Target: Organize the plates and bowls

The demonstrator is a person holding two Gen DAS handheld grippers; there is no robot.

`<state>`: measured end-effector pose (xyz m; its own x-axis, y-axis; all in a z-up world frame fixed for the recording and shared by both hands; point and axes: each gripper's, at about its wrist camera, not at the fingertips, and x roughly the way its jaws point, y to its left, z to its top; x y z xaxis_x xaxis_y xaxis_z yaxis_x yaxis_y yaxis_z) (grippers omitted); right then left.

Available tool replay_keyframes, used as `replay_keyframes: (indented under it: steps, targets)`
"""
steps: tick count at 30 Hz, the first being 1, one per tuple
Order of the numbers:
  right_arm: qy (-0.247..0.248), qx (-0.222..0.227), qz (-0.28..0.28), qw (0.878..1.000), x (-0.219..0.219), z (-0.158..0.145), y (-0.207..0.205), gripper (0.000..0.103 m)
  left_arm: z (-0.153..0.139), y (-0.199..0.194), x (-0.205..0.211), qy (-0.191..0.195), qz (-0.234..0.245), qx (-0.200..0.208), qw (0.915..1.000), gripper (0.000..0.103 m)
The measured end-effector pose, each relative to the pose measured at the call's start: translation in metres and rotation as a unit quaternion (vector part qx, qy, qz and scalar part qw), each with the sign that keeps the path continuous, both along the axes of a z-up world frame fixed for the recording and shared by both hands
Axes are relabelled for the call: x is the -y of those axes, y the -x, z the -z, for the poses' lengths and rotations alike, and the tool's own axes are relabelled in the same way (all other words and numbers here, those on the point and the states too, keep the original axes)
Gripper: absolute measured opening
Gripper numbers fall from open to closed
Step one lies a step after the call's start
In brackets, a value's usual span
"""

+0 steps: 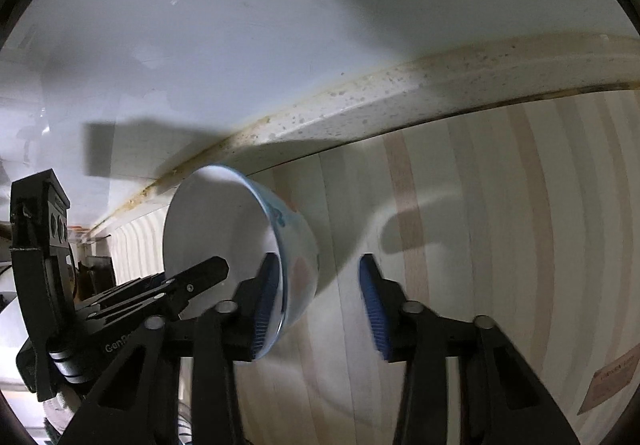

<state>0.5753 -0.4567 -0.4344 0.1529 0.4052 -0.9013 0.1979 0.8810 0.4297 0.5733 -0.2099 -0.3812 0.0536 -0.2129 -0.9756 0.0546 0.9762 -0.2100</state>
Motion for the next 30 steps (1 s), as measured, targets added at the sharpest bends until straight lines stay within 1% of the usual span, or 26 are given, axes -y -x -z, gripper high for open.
replay_keyframes:
  steps: [1,2,5,6,7,8,16,18,24,30]
  targets:
    - [-0.008,0.000,0.001,1.000,0.000,0.001,0.000,0.032,0.001,0.001,0.002,-0.001,0.002,0.000,1.0000,0.019]
    - [-0.012,0.001,0.000,1.000,0.000,0.001,0.001,0.027,0.002,0.002,0.003,0.000,0.002,0.001,1.0000,0.019]
    - [-0.009,0.007,-0.007,1.000,-0.006,-0.001,0.000,0.018,0.005,0.001,0.012,0.000,0.010,0.004,0.9999,0.018]
    - [-0.009,0.007,-0.008,1.000,-0.007,-0.001,0.000,0.017,0.005,0.000,0.015,0.001,0.013,0.004,0.9999,0.018]
    - [-0.004,0.006,-0.008,1.000,-0.009,-0.001,-0.001,0.017,0.005,-0.013,0.026,0.002,0.014,0.003,0.9999,0.018]
    - [0.000,0.006,-0.011,1.000,-0.011,-0.001,-0.002,0.017,0.005,-0.017,0.030,0.004,0.017,0.004,0.9998,0.018]
    - [0.008,0.003,-0.010,1.000,-0.013,-0.001,-0.001,0.016,0.001,-0.019,0.040,0.003,0.023,0.010,0.9997,0.018]
    - [0.009,0.001,-0.012,1.000,-0.019,-0.001,0.000,0.016,-0.005,-0.011,0.032,0.001,0.027,0.016,0.9995,0.018]
    - [0.010,0.008,-0.015,1.000,-0.027,-0.009,0.010,0.015,-0.024,0.008,0.036,-0.006,0.040,0.034,0.9986,0.018]
    - [0.007,0.025,-0.017,1.000,-0.031,-0.032,0.029,0.015,-0.044,0.028,0.034,0.000,0.046,0.053,0.9975,0.018]
